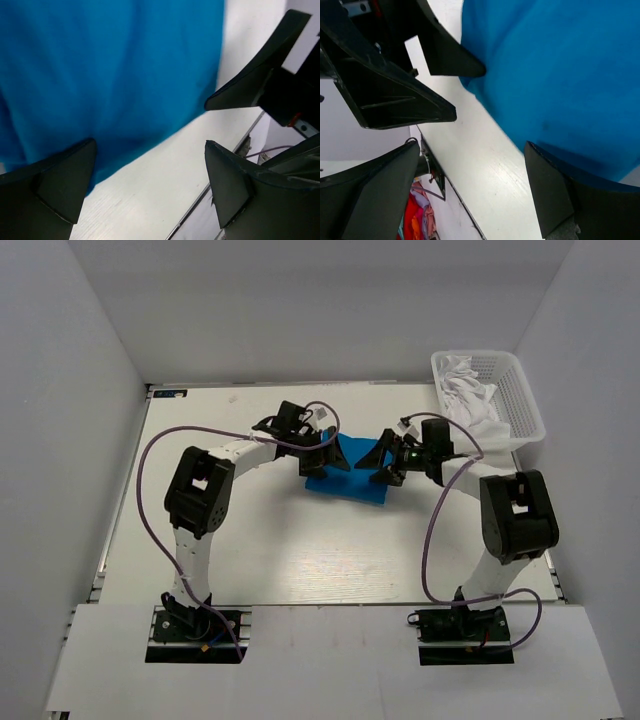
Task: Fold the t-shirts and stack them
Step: Smooth out wrinkles on the folded tshirt, then put the neatly folded tshirt into the corner of the board with the left arm
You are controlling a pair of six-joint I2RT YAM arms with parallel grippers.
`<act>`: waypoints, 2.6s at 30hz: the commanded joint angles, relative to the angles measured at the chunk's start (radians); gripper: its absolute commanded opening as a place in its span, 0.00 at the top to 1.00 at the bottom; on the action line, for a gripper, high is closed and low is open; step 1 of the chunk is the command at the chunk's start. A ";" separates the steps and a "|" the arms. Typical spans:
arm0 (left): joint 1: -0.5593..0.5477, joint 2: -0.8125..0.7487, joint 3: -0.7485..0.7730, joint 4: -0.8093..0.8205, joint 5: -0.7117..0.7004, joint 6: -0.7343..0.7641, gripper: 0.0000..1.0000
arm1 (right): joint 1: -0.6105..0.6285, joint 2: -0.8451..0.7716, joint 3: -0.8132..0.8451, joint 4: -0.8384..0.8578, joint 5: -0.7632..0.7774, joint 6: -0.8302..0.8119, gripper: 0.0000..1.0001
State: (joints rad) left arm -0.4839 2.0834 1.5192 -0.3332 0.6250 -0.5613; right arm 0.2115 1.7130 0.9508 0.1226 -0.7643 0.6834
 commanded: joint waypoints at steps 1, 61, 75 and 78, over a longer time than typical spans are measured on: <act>0.010 -0.036 -0.062 -0.017 -0.025 0.001 0.00 | -0.001 0.059 -0.027 0.123 -0.040 0.048 0.10; 0.114 0.033 0.249 -0.380 -0.839 0.231 1.00 | -0.057 -0.280 0.088 -0.437 0.298 -0.295 0.10; 0.488 0.168 0.504 -0.293 -0.912 0.468 1.00 | -0.072 -0.202 0.220 -0.541 0.375 -0.323 0.10; 0.539 0.207 0.596 -0.293 -0.901 0.486 1.00 | -0.072 -0.175 0.249 -0.548 0.376 -0.321 0.10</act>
State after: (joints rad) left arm 0.0162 2.2795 2.0300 -0.6434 -0.2584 -0.1253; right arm 0.1452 1.5150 1.1431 -0.3946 -0.4095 0.3805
